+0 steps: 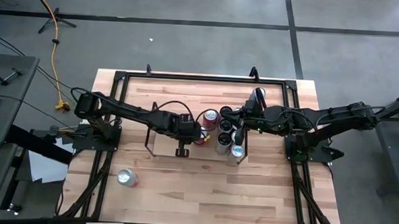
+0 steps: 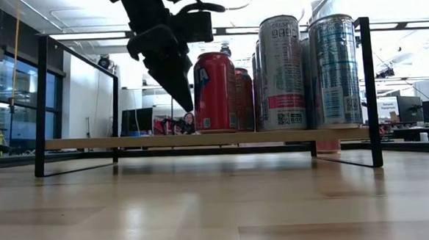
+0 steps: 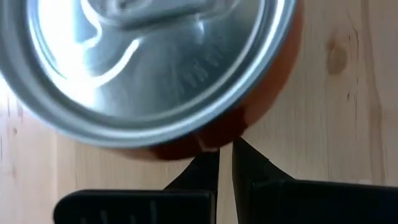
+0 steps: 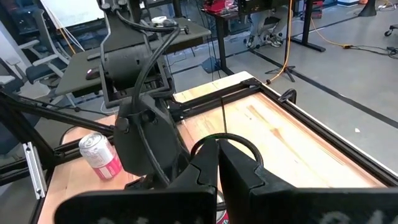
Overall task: Place canned beverage on shelf
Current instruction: Put the orange soda can aligned with the other orange soda can on the shelf
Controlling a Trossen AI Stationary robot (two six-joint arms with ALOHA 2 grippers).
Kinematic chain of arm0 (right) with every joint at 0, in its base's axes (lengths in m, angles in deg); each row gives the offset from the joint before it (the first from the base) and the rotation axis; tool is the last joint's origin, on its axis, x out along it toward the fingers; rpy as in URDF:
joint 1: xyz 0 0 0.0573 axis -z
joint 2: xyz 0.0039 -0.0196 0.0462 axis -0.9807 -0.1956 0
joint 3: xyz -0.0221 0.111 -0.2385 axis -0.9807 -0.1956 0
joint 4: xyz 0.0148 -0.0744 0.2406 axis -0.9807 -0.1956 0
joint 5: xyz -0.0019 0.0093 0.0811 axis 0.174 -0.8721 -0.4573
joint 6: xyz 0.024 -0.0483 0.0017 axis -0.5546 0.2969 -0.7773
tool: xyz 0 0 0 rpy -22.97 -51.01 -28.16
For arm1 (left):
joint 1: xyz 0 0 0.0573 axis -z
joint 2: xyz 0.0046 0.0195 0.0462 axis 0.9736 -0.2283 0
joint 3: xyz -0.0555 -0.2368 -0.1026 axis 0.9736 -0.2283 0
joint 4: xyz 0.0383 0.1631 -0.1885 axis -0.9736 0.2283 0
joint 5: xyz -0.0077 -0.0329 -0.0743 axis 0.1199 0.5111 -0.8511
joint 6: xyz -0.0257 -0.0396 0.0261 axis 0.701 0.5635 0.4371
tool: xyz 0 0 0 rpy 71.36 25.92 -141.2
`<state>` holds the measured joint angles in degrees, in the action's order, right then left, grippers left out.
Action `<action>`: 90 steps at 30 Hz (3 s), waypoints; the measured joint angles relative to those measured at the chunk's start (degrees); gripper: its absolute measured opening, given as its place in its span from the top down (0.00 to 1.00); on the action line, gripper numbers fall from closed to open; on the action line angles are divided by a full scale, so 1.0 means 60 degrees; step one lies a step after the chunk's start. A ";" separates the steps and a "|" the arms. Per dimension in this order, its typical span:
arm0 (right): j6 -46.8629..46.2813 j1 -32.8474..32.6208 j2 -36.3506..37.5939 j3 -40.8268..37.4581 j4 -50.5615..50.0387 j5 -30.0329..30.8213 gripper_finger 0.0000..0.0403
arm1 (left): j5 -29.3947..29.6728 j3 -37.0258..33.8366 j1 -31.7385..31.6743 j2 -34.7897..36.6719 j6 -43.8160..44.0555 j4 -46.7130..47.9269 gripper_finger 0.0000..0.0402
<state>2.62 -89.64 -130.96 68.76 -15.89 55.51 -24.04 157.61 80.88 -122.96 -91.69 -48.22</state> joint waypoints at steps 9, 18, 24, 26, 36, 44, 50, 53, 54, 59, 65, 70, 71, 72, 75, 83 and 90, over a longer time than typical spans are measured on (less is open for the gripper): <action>-0.0033 0.0000 0.0001 0.0000 -0.0167 -0.0002 1.00 | -0.0094 -0.0002 0.0042 0.1208 0.0551 0.1425 1.00; -0.0033 0.0000 -0.0002 0.0000 -0.0341 -0.0002 1.00 | -0.0783 -0.0004 0.0153 0.2508 0.0188 0.0328 0.89; -0.0062 0.0000 -0.0001 0.0000 -0.0397 -0.0002 1.00 | -0.1323 0.0007 0.0153 0.2495 0.0323 0.0126 0.65; -0.0062 0.0000 -0.0002 0.0000 -0.0413 -0.0002 1.00 | -0.1340 0.0007 0.0153 0.2478 0.0444 0.0105 0.54; -0.0066 0.0000 -0.0002 0.0000 -0.0421 -0.0002 1.00 | -0.0996 0.0007 -0.0140 0.2480 0.1603 0.0117 0.15; -0.0066 0.0000 -0.0002 0.0000 -0.0421 0.0002 1.00 | -0.0516 0.0007 -0.0248 0.2478 0.1630 0.0105 0.09; -0.0066 0.0000 -0.0002 0.0000 -0.0423 0.0005 1.00 | 0.0234 0.0007 -0.0248 0.2478 0.1984 0.0108 0.10; -0.0066 0.0000 -0.0002 0.0000 -0.0421 0.0168 1.00 | 0.0279 0.0007 -0.0248 0.2481 0.2055 0.0108 0.10; -0.0069 0.0000 -0.0002 0.0000 -0.0421 0.0242 1.00 | 0.0284 0.0007 -0.0247 0.2478 0.2055 0.0108 0.10; -0.0069 0.0004 -0.0002 0.0000 -0.0421 0.0587 1.00 | 0.0284 0.0007 -0.0244 0.2478 0.2052 0.0111 0.10; -0.0495 0.0043 -0.0002 0.0000 -0.0421 0.0596 1.00 | 0.0284 0.0007 -0.0244 0.2478 0.2052 0.0112 0.10; -0.0644 0.0073 -0.0002 0.0000 -0.0424 0.0607 1.00 | 0.0284 0.0007 -0.0244 0.2478 0.2051 0.0116 0.10; -0.0645 0.0071 -0.0002 0.0000 -0.0424 0.0607 1.00 | 0.0284 0.0007 -0.0244 0.2478 0.2048 0.0113 0.10; -0.0691 0.0069 -0.0002 0.0000 -0.0424 0.0605 1.00 | 0.0284 0.0007 -0.0244 0.2478 0.2048 0.0116 0.10; -0.0790 0.0069 -0.0002 0.0000 -0.0424 0.0603 1.00 | 0.0284 0.0007 -0.0244 0.2478 0.2048 0.0116 0.10; -0.0787 0.0069 -0.0002 0.0000 -0.0424 0.0607 1.00 | 0.0284 0.0007 -0.0244 0.2478 0.2249 0.0123 0.10; -0.0788 0.0069 -0.0002 0.0000 -0.0450 0.0607 1.00 | 0.0282 -0.1009 -0.0229 0.2474 0.3372 -0.1134 0.10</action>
<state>-2.10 -89.22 -130.97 68.76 -18.59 59.15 -22.35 151.56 79.50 -108.12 -71.46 -55.02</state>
